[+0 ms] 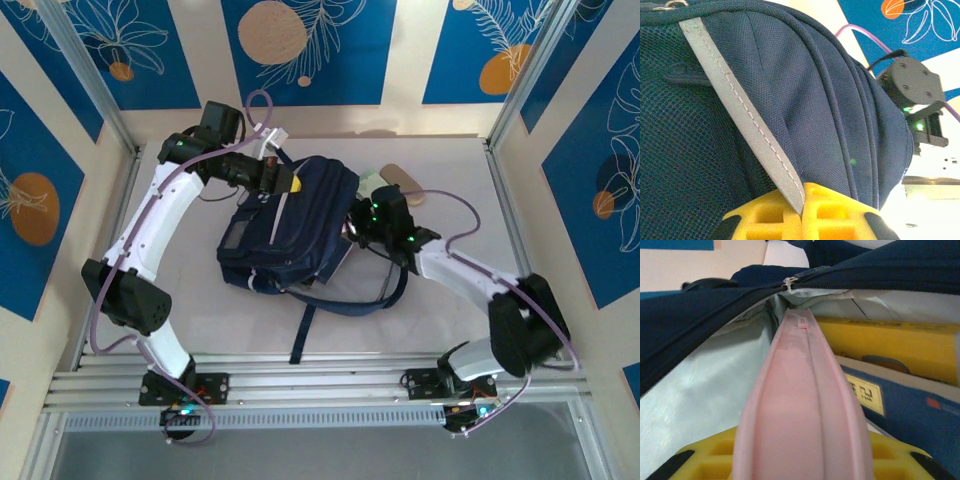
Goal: Pack the student bag
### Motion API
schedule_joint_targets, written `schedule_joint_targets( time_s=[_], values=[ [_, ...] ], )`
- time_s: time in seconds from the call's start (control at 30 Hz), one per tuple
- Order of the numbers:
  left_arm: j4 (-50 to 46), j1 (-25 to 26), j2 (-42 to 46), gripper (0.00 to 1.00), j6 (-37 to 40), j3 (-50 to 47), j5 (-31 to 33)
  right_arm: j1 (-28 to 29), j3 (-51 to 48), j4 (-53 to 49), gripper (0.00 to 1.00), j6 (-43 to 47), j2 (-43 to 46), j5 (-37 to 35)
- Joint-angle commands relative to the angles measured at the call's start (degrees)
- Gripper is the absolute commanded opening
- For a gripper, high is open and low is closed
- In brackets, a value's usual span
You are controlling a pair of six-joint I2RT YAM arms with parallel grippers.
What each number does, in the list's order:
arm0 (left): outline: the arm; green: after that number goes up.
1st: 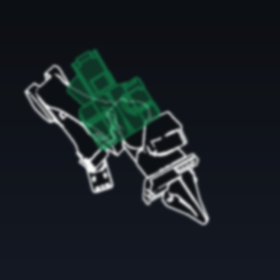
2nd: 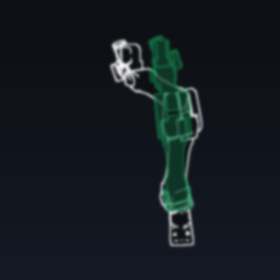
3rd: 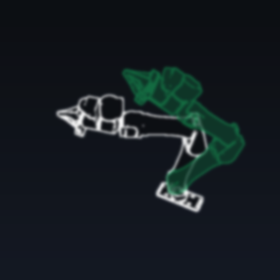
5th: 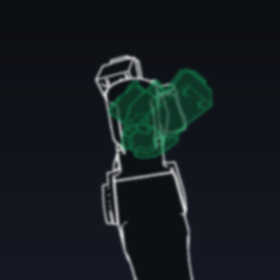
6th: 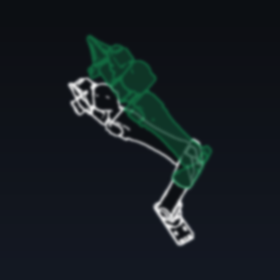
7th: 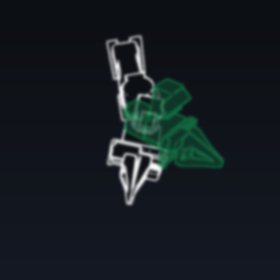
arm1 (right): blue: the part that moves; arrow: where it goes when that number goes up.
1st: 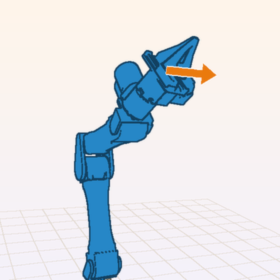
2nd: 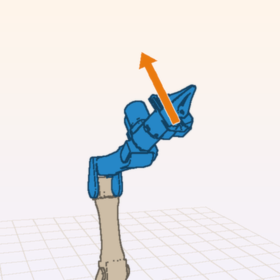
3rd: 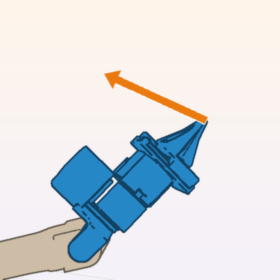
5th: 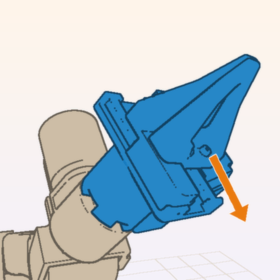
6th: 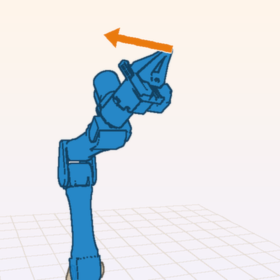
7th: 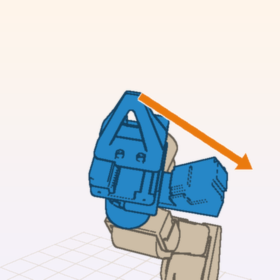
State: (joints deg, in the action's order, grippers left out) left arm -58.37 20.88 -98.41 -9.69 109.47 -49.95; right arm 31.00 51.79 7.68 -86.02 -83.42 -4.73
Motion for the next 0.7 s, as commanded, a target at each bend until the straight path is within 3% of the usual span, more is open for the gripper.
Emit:
schedule_joint_targets(
  time_s=[0.0, 0.13, 0.2, 0.33, 0.4, 0.53, 0.67],
  values=[
    [7.81, -0.65, 4.72, 0.00, 1.35, 1.21, -9.49, 1.98, 5.61, 7.82, 0.15, -5.61, -7.16, -2.18],
    [8.10, -0.67, 4.39, 0.00, 1.44, 0.92, -9.97, 4.28, 13.02, 12.69, 0.18, -8.76, -18.43, -1.70],
    [8.18, -0.73, 4.03, 0.00, 1.56, 0.92, -10.07, 5.06, 16.22, 15.34, 0.25, -10.43, -23.67, -0.28],
    [8.27, -1.63, 3.20, 0.00, 1.29, 0.92, -9.86, 5.29, 16.35, 18.46, 0.78, -10.64, -26.69, 0.31],
    [8.57, -2.48, 2.93, 0.00, 0.80, 0.85, -9.69, 5.05, 15.47, 14.52, 0.89, -4.47, -23.49, -1.12],
    [9.72, -4.53, 2.75, 0.00, -0.71, 0.06, -9.03, 2.93, 12.36, 9.58, 0.99, 4.21, -17.79, 1.17],
    [10.41, -7.33, 2.66, 0.00, -1.97, -0.61, -7.52, 0.29, 7.87, 4.60, 0.99, 8.89, -12.73, 2.75]
  ],
)
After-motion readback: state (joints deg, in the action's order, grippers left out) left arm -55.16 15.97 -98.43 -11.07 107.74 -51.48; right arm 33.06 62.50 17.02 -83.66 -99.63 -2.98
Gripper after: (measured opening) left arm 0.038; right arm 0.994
